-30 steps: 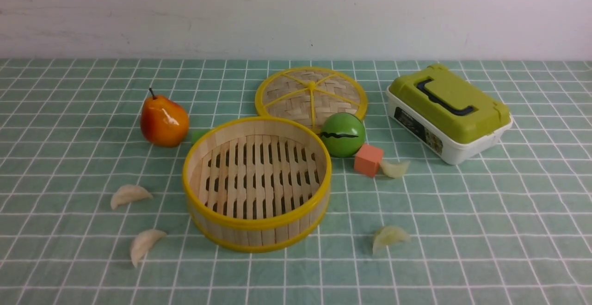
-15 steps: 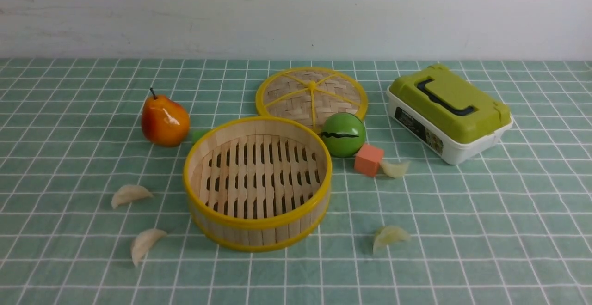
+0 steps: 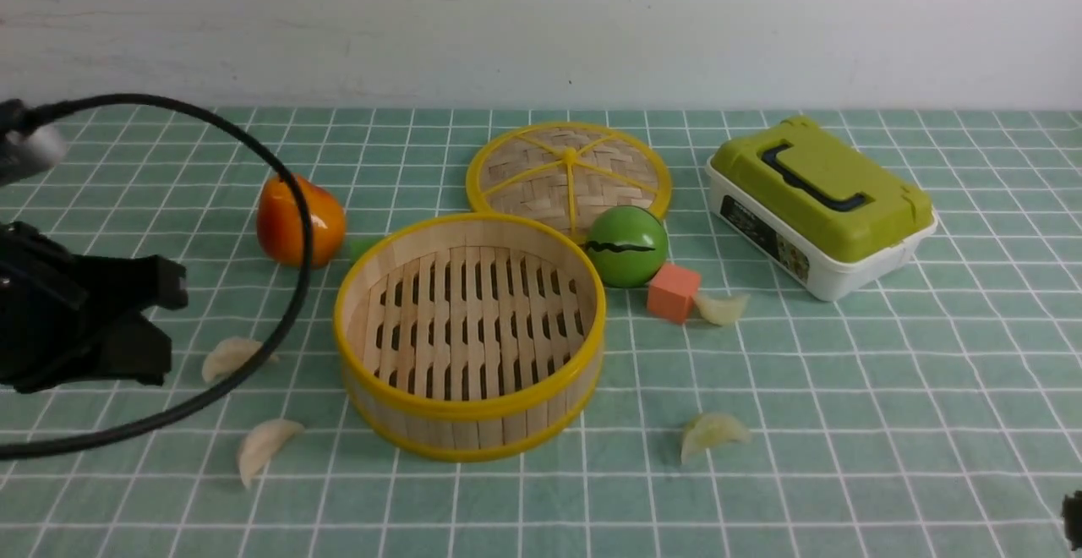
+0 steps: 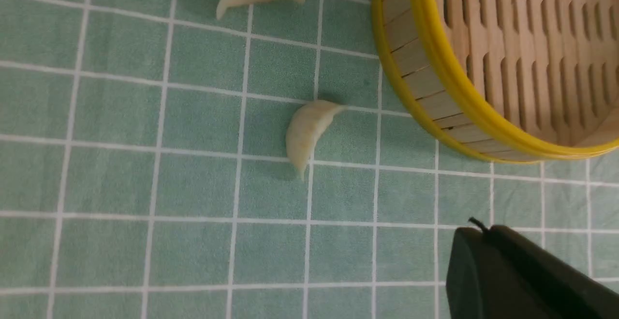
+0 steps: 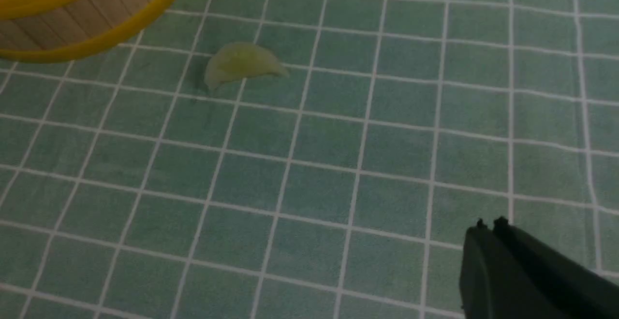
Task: Put the dumplings into the steamer on the table with the blue tablecloth.
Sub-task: 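Reach for and grasp a dumpling on the table with the left gripper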
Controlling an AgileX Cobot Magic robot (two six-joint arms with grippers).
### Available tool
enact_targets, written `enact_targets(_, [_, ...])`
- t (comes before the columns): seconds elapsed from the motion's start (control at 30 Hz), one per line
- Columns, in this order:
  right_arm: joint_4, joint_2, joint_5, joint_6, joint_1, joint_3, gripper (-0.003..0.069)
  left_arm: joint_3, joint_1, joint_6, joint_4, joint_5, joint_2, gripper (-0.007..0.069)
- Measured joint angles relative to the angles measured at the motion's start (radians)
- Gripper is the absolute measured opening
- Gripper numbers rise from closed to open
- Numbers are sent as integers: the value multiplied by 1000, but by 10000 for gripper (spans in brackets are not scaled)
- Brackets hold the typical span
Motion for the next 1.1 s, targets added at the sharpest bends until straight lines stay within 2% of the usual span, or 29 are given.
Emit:
enact_targets(0.13, [68, 32, -33, -100, 37, -1, -3, -44, -56, 74, 59, -22, 137, 72])
enact_targets(0.33, [37, 36, -60, -148, 184, 2, -2, -73, -141, 108, 300, -144, 349, 303])
enact_targets(0.37, [37, 36, -60, -147, 184, 2, -2, -73, -141, 108, 300, -144, 356, 310])
enact_targets(0.4, [32, 36, -72, -147, 210, 11, -2, -73, -142, 108, 334, -172, 417, 366])
enact_targets(0.43, [31, 36, -80, -147, 218, 17, -2, -73, -142, 108, 336, -186, 448, 389])
enact_targets(0.5, [28, 36, -102, -147, 223, 32, -2, -73, -142, 108, 329, -214, 498, 414])
enact_targets(0.63, [22, 36, -149, -147, 224, 63, -1, -73, -145, 109, 326, -296, 567, 415])
enact_targets(0.77, [20, 36, -162, -147, 224, 71, 0, -76, -145, 111, 311, -346, 604, 342])
enact_targets(0.83, [20, 36, -194, -147, 224, 71, 3, -82, -146, 111, 299, -321, 605, 205])
enact_targets(0.9, [20, 36, -212, -147, 224, 71, 3, -84, -146, 111, 297, -299, 604, 138])
enact_targets(1.1, [46, 36, -231, -147, 224, 71, 6, -130, -146, 71, 271, -142, 534, 134])
